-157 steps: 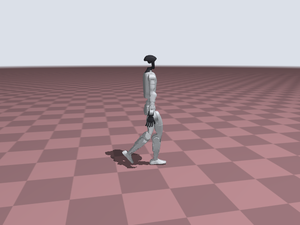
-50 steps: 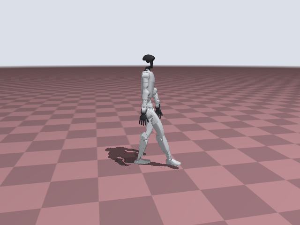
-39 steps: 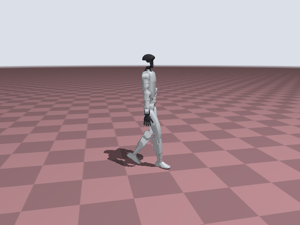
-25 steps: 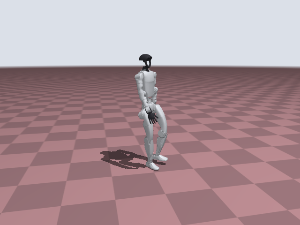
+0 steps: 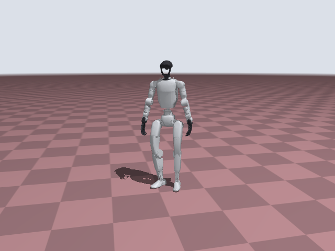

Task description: In place motions

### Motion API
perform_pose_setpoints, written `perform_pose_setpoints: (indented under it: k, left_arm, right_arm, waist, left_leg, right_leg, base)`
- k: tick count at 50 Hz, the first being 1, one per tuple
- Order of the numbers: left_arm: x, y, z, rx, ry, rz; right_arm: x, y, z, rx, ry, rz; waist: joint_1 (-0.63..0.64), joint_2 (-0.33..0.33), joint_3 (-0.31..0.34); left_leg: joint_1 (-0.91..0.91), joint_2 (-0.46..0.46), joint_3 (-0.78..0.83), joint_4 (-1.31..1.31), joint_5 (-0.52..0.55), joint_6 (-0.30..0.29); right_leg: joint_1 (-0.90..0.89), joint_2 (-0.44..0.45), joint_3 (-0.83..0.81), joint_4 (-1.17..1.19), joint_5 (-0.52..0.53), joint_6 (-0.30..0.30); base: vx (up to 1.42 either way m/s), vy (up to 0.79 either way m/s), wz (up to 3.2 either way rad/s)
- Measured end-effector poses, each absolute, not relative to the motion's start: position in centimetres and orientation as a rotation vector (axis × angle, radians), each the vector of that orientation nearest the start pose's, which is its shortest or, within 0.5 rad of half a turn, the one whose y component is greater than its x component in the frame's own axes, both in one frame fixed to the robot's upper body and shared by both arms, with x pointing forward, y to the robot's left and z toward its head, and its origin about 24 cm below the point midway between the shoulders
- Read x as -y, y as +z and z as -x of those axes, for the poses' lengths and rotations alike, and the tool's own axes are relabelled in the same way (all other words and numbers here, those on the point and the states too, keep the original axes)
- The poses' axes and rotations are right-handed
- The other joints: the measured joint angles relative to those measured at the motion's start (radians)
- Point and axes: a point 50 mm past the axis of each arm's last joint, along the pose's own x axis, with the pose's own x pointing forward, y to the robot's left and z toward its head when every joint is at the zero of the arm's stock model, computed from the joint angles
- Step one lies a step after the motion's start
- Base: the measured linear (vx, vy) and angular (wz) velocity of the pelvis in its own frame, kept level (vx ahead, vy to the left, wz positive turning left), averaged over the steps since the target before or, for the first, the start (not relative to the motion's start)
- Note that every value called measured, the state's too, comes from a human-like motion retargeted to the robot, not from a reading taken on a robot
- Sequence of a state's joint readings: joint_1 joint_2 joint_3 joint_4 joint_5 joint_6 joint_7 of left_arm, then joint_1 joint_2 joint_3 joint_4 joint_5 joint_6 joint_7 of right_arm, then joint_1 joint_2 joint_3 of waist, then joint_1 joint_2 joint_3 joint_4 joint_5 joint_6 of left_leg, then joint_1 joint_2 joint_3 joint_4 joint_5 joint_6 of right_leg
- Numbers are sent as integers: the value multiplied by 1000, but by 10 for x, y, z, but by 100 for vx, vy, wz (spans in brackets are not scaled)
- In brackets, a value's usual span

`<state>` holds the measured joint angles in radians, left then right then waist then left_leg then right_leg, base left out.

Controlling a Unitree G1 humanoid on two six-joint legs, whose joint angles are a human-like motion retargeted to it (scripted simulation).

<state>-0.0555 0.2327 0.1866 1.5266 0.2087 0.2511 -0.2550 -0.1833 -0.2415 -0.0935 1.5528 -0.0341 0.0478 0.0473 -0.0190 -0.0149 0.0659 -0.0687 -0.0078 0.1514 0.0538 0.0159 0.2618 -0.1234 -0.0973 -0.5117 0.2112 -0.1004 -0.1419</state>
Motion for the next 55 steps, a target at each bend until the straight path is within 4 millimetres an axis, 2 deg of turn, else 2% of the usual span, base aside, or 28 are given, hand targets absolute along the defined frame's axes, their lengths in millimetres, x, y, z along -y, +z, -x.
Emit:
perform_pose_setpoints:
  k: [2, 5, 10, 13, 14, 15, 18, 20, 22, 25, 27, 28, 30, 32, 36, 38, 41, 47, 52, 55]
  left_arm:
    - [-243, -167, -26, -1665, 36, 43]
    - [-241, -167, -28, -1592, 50, 174]
    - [-223, -172, -11, -1566, 152, 385]
    - [-207, -174, 3, -1620, 212, 457]
    - [-201, -175, 5, -1640, 215, 470]
    - [-196, -175, 7, -1658, 212, 479]
    - [-182, -177, 6, -1697, 158, 455]
    - [-171, -178, -5, -1700, 116, 397]
    - [-167, -180, -16, -1662, 102, 331]
    - [-173, -179, -37, -1585, 12, 220]
    - [-175, -178, -46, -1564, -73, 137]
    - [-176, -178, -50, -1557, -108, 93]
    - [-174, -178, -55, -1542, -166, 6]
    - [-177, -178, -55, -1539, -196, -72]
    - [-181, -179, -49, -1553, -204, -142]
    - [-180, -179, -41, -1574, -191, -120]
    - [-175, -180, -30, -1627, -179, -45]
    - [-165, -180, -21, -1690, -179, 82]
    - [-160, -180, -17, -1696, -205, 98]
    - [-161, -180, -15, -1702, -212, 90]
  right_arm:
    - [248, -163, -71, -1424, -224, 30]
    - [250, -165, -53, -1456, -254, -14]
    - [246, -168, -36, -1517, -241, 65]
    - [235, -170, -27, -1552, -196, 78]
    - [230, -172, -25, -1561, -178, 66]
    - [225, -173, -22, -1569, -159, 51]
    - [209, -175, -11, -1599, -88, -18]
    - [200, -177, -3, -1613, -45, -67]
    - [193, -178, 2, -1620, 8, -61]
    - [191, -177, 7, -1655, 98, 4]
    - [193, -177, 12, -1687, 136, 69]
    - [195, -177, 16, -1701, 148, 101]
    - [203, -175, 23, -1722, 160, 154]
    - [210, -174, 27, -1737, 168, 188]
    - [223, -172, 25, -1752, 153, 232]
    - [228, -171, 20, -1751, 130, 235]
    - [229, -172, 10, -1718, 68, 197]
    - [215, -176, -2, -1626, -37, 46]
    - [198, -179, -2, -1563, 6, -28]
    - [192, -180, -9, -1526, 48, 17]
  waist:
    - [36, -10, -23]
    - [64, -15, -46]
    - [76, -10, -92]
    - [63, -35, -118]
    - [63, -43, -120]
    - [61, -51, -119]
    - [64, -73, -129]
    - [44, -76, -139]
    - [59, -99, -96]
    - [63, -106, -26]
    - [64, -97, -10]
    - [56, -93, -14]
    - [29, -99, -42]
    - [32, -91, -62]
    - [38, -44, -90]
    - [27, -20, -92]
    - [-15, 3, -88]
    - [-63, 23, -91]
    - [-37, 20, -111]
    - [-36, 14, -83]
  left_leg:
    - [20, -2, 75, -30, -4, 0]
    - [50, -10, 167, -72, -9, 0]
    - [88, -18, 326, -106, -61, 0]
    - [92, -49, 405, -102, -99, 0]
    - [97, -59, 435, -99, -112, 0]
    - [103, -67, 467, -95, -124, 0]
    - [95, -70, 571, -43, -162, 0]
    - [58, -30, 615, 44, -175, 0]
    - [62, 47, 635, 200, -165, 0]
    - [28, 157, 506, 428, -103, 0]
    - [-13, 159, 355, 492, -31, 0]
    - [-35, 126, 275, 485, 16, 0]
    - [-73, 2, 115, 407, 119, 0]
    - [-74, -62, -21, 345, 167, -46]
    - [-45, -79, -169, 214, 205, -144]
    - [-28, -72, -196, 171, 200, -170]
    - [8, -39, -115, 146, 138, -169]
    - [74, -39, -103, 51, 92, -178]
    - [93, -70, -93, -1, 80, -147]
    - [99, -77, -96, 4, 76, -141]
  right_leg:
    - [18, -12, -70, 45, -15, 36]
    - [60, -22, -121, 110, -37, 86]
    - [192, -5, -257, 46, -67, 90]
    - [230, 6, -216, -33, -90, 170]
    - [235, 7, -214, -65, -108, 180]
    - [239, 7, -221, -100, -129, 178]
    - [183, 13, -70, -147, -121, 140]
    - [137, -19, -52, -143, -96, 142]
    - [150, -27, 22, -130, -99, 131]
    - [172, -6, 123, -112, -91, 105]
    - [173, 21, 175, -112, -76, 85]
    - [164, 21, 187, -117, -61, 81]
    - [131, -19, 202, -123, -32, 92]
    - [110, -18, 243, -124, -17, 93]
    - [88, 30, 309, -138, 9, 92]
    - [91, 52, 337, -145, 23, 97]
    - [99, 63, 356, -151, 36, 107]
    - [100, 68, 370, -143, 48, 121]
    - [66, 51, 388, -109, 57, 131]
    - [64, 39, 389, -83, 66, 137]
  base:
    - [-3, 3, -261]
    - [-3, 2, -252]
    - [2, -10, -261]
    - [7, -20, -234]
    - [4, -21, -227]
    - [4, -11, -209]
    - [6, -17, -177]
    - [6, -21, -118]
    - [15, -37, -194]
    - [16, -35, -204]
    - [9, -22, -153]
    - [1, -3, -86]
    - [1, 13, -53]
    - [13, 9, -107]
    - [15, 8, -139]
    - [10, 12, -116]
    - [3, 15, -51]
    - [-1, 19, -9]
    - [-4, 22, -14]
    - [-14, 21, -9]
